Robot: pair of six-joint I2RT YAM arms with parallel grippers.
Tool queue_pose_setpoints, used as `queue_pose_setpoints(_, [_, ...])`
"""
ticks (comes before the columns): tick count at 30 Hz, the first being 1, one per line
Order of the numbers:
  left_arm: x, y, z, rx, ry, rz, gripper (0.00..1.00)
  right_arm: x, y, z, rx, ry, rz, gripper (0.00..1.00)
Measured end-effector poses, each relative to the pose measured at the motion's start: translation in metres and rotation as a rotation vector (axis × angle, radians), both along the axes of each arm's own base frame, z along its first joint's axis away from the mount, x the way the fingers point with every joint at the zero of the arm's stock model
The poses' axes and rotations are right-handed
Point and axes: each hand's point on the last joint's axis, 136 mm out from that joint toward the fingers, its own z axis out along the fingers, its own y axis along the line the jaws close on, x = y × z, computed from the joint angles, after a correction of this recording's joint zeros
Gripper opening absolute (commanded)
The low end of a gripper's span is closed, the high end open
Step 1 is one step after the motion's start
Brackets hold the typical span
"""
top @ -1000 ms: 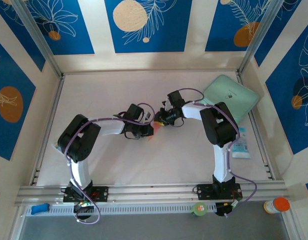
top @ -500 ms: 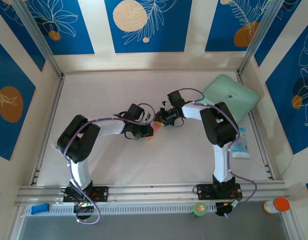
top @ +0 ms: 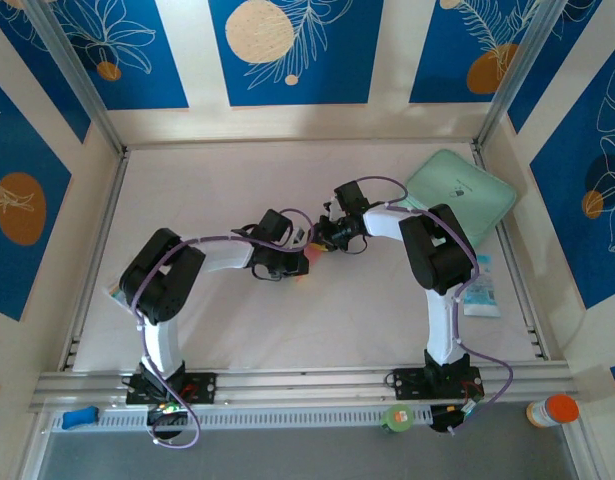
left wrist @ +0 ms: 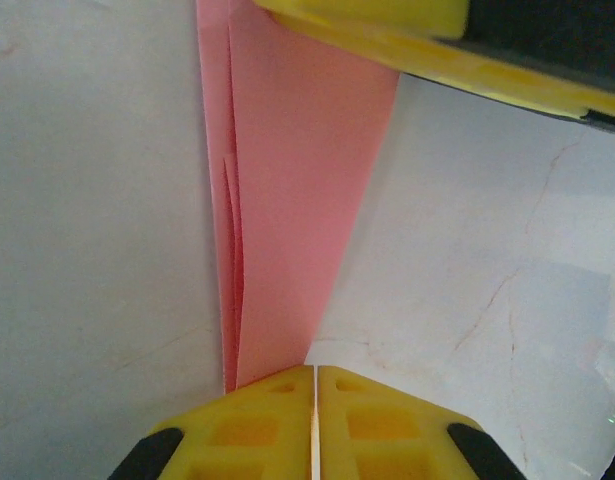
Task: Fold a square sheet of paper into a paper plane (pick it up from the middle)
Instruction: Fold the wing for the fifth time at the center of the table.
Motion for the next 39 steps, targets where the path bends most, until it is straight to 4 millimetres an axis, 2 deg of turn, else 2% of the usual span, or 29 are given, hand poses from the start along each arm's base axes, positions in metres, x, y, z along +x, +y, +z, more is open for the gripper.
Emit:
queue_pose_setpoints(15, [-0.002,0.004,-0.002,0.015,-0.006,0.000,0.08,-0.001,-0.001,0.000,-0.006,0.011,-0.001,0.21])
queue_pose_setpoints(39, [-0.037,0.030,-0.004,0.139,0.012,-0.076,0.07,-0.002,-0.003,-0.002,-0.037,0.055,-0.005,0.18])
